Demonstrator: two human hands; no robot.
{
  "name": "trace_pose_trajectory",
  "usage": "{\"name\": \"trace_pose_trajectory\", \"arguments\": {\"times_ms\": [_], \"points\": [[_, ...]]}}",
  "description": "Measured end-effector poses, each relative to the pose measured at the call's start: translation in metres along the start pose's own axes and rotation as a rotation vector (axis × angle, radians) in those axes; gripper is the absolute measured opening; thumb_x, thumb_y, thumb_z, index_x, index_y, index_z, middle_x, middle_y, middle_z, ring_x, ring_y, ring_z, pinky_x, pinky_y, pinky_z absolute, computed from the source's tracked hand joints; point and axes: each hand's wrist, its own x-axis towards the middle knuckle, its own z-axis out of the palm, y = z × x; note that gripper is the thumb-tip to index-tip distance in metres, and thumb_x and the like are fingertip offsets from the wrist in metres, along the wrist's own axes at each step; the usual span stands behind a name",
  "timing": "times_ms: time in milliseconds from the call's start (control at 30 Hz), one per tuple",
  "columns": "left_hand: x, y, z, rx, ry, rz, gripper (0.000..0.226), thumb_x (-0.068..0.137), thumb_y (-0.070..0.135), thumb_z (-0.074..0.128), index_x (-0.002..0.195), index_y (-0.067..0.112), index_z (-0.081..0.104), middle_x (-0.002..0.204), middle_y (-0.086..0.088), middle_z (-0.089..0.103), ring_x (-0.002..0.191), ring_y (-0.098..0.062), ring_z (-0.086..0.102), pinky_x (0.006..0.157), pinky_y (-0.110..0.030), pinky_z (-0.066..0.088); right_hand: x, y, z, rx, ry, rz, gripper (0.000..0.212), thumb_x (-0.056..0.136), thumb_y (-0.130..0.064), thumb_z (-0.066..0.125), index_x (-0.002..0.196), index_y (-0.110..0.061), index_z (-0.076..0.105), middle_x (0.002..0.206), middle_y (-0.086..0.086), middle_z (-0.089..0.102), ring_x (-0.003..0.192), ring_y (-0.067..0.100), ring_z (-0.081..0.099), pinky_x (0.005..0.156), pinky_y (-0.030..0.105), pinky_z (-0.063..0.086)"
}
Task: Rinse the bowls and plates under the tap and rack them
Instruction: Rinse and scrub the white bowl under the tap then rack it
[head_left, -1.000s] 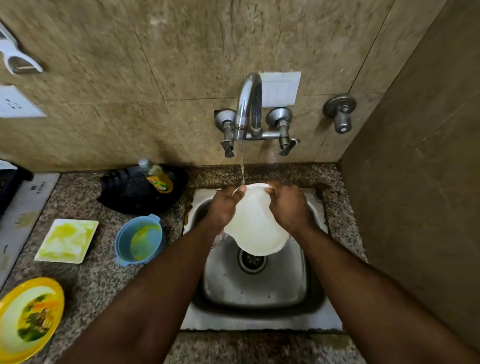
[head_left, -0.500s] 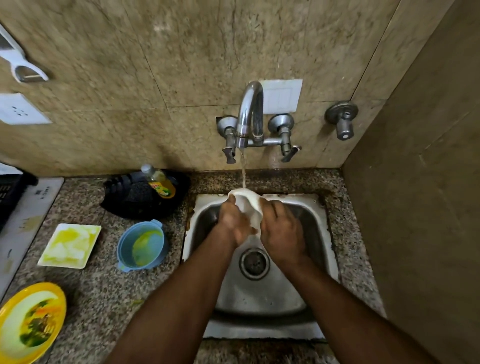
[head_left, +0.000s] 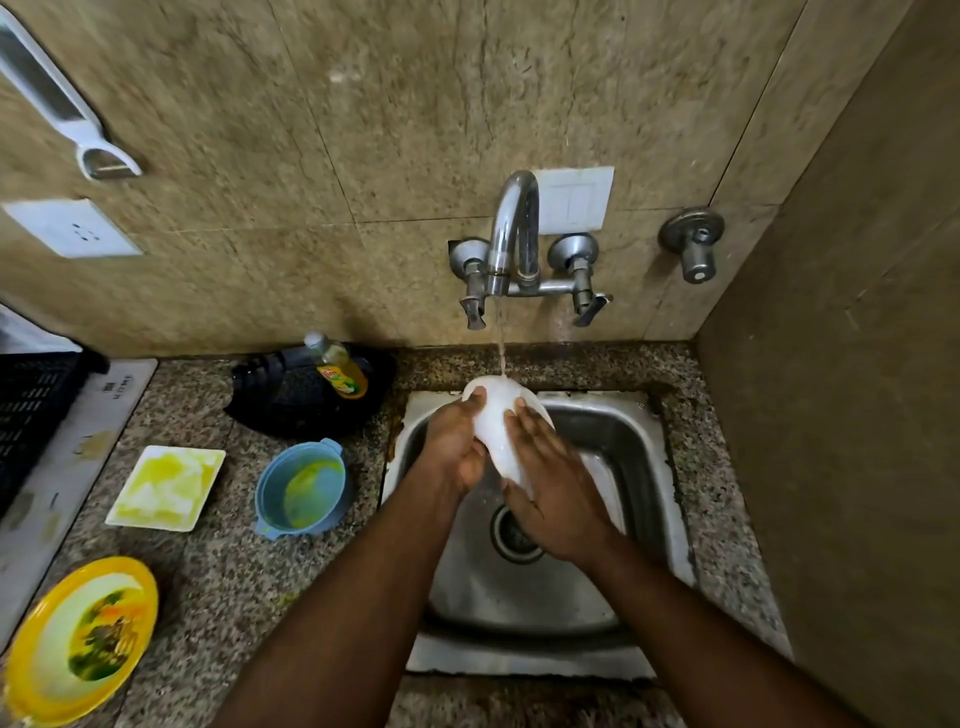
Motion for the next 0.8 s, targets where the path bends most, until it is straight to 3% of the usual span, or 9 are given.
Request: {"name": "trace_pose_trajectory", "arguments": {"times_ms": [100,233,267,333,433,533,667,733,800], "points": [[-0.004,0.000,-0.006,0.079,-0.020,0.024,0.040,0.106,0.022,0.053,0.136,-0.004,0.057,0.119,-0.021,0.072,0.096,-0.026,0.076,0.069,-0.032,0.062,0.012,-0.014,-0.001,0.025,0.000,-0.006,0.067,0.107,-0.044,0.030,0.164,-0.024,0.002,0.172,-0.002,-0.004,0.157,0.010,-0.009,0.126,0.037,0.004],[-0.012,-0.008,-0.009,0.185,-0.011,0.063,0.042,0.107,0.028,0.051,0.132,-0.003,0.061,0.102,-0.017,0.073,0.073,-0.019,0.074,0.054,-0.024,0.056,0.053,-0.017,-0.004,0.099,0.065,0.163,0.063,0.106,-0.047,0.020,0.162,-0.018,0.024,0.169,0.006,0.023,0.156,0.020,0.017,0.126,0.039,0.018],[-0.015,-0.008,-0.007,0.223,0.024,0.079,0.043,0.107,0.030,0.050,0.132,-0.004,0.062,0.100,-0.017,0.072,0.070,-0.019,0.072,0.055,-0.025,0.055,0.062,-0.017,-0.004,0.073,0.077,0.211,0.064,0.104,-0.045,0.019,0.160,-0.015,0.029,0.166,0.010,0.030,0.154,0.024,0.024,0.125,0.041,0.021],[-0.015,-0.009,-0.006,0.240,0.031,0.067,0.042,0.108,0.033,0.049,0.131,0.002,0.065,0.109,-0.015,0.075,0.089,-0.023,0.073,0.078,-0.033,0.060,0.065,-0.022,-0.002,-0.048,0.093,0.205,0.061,0.104,-0.039,0.022,0.157,-0.011,0.034,0.163,0.012,0.035,0.152,0.028,0.027,0.125,0.042,0.021],[-0.017,-0.003,-0.006,0.212,0.014,0.043,0.035,0.109,0.033,0.046,0.130,0.015,0.067,0.125,-0.004,0.074,0.115,-0.018,0.068,0.105,-0.041,0.049,0.050,-0.026,0.006,-0.083,0.077,-0.049,0.057,0.104,-0.024,0.034,0.159,-0.012,0.030,0.168,0.005,0.024,0.158,0.023,0.009,0.128,0.042,0.013],[-0.021,-0.001,-0.008,0.124,-0.015,0.083,0.035,0.110,0.019,0.041,0.138,0.004,0.057,0.129,-0.011,0.067,0.124,-0.025,0.060,0.111,-0.040,0.045,0.053,-0.015,0.005,0.059,0.104,-0.110,0.052,0.105,-0.022,0.037,0.157,-0.014,0.038,0.165,0.003,0.032,0.156,0.018,0.018,0.126,0.040,0.019],[-0.029,-0.010,-0.015,0.177,-0.024,0.155,0.029,0.107,0.017,0.048,0.122,0.000,0.065,0.105,-0.015,0.072,0.094,-0.027,0.071,0.072,-0.033,0.062,0.090,-0.017,-0.003,0.192,0.043,0.305,0.050,0.107,-0.037,0.033,0.152,-0.018,0.046,0.158,0.009,0.044,0.146,0.028,0.038,0.120,0.040,0.030],[-0.034,-0.012,-0.018,0.184,-0.011,0.157,0.032,0.107,0.017,0.046,0.128,0.000,0.063,0.112,-0.017,0.071,0.100,-0.028,0.070,0.086,-0.038,0.059,0.097,-0.022,-0.005,0.150,-0.006,0.353,0.049,0.108,-0.037,0.034,0.150,-0.018,0.048,0.155,0.011,0.046,0.142,0.031,0.041,0.118,0.038,0.032],[-0.031,-0.013,-0.023,0.145,-0.023,0.151,0.034,0.109,0.013,0.041,0.134,-0.002,0.058,0.126,-0.021,0.066,0.120,-0.033,0.063,0.107,-0.045,0.048,0.089,-0.026,0.000,0.032,0.034,0.187,0.052,0.107,-0.037,0.030,0.152,-0.015,0.046,0.156,0.013,0.045,0.145,0.031,0.039,0.121,0.038,0.028]]}}
